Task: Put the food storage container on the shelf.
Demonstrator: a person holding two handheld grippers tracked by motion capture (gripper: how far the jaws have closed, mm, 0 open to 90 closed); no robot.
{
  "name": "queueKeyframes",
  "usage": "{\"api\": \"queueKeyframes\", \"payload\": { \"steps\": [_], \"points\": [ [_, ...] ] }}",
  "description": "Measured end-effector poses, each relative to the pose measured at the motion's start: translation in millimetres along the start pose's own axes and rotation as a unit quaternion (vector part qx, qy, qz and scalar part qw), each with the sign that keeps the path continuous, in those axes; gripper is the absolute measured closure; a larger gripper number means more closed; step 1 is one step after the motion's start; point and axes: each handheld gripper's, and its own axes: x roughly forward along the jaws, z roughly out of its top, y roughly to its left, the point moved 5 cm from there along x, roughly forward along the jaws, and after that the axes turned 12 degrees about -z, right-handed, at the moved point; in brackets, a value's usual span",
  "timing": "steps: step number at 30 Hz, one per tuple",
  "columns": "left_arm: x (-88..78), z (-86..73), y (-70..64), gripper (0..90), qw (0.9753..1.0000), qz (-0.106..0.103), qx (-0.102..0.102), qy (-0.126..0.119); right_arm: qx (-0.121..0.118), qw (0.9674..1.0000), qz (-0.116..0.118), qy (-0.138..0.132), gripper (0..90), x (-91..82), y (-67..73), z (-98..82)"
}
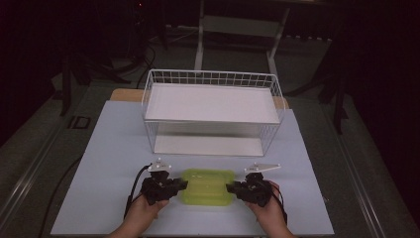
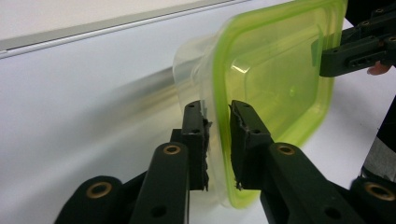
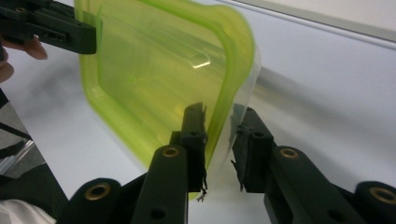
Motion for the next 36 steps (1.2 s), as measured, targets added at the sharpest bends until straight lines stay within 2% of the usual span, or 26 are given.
{"api": "queueKeyframes", "payload": {
  "steps": [1,4,6,15,18,23,28,36],
  "points": [
    [-1.1,0.8,-1.7,80.1,1.0000,0.003,0.008,-0.004,-0.002,1.0000,-0.006,-0.002,77.3,-1.1,0.0,0.5],
    [-5.7,7.4,-4.8,80.2,0.9997,0.002,0.015,-0.020,0.006,0.9999,-0.001,-0.009,77.3,-5.0,-1.5,4.6],
    [-7.5,13.6,-4.6,80.3,0.9995,0.003,0.019,-0.025,0.002,0.9998,-0.006,-0.020,77.5,-9.5,-0.8,9.8],
    [-12.0,54.3,-0.7,80.3,0.9972,-0.003,0.031,-0.067,0.013,0.9973,-0.021,-0.070,78.8,-26.8,-13.0,48.6],
    [-9.3,64.6,2.4,80.4,0.9966,0.000,0.039,-0.072,0.021,0.9966,-0.022,-0.076,78.7,-27.3,-19.8,58.3],
    [3.8,69.9,15.8,80.5,0.9975,0.009,0.033,-0.062,0.038,0.9969,-0.025,-0.064,78.6,-12.7,-31.2,61.2],
    [16.2,69.9,28.8,80.4,0.9982,0.012,0.023,-0.055,0.038,0.9971,-0.033,-0.057,78.4,2.0,-39.7,60.4],
    [28.8,72.6,49.4,80.4,0.9979,0.020,0.013,-0.060,0.043,0.9967,-0.049,-0.049,77.9,25.3,-51.3,68.6]
  ]
}}
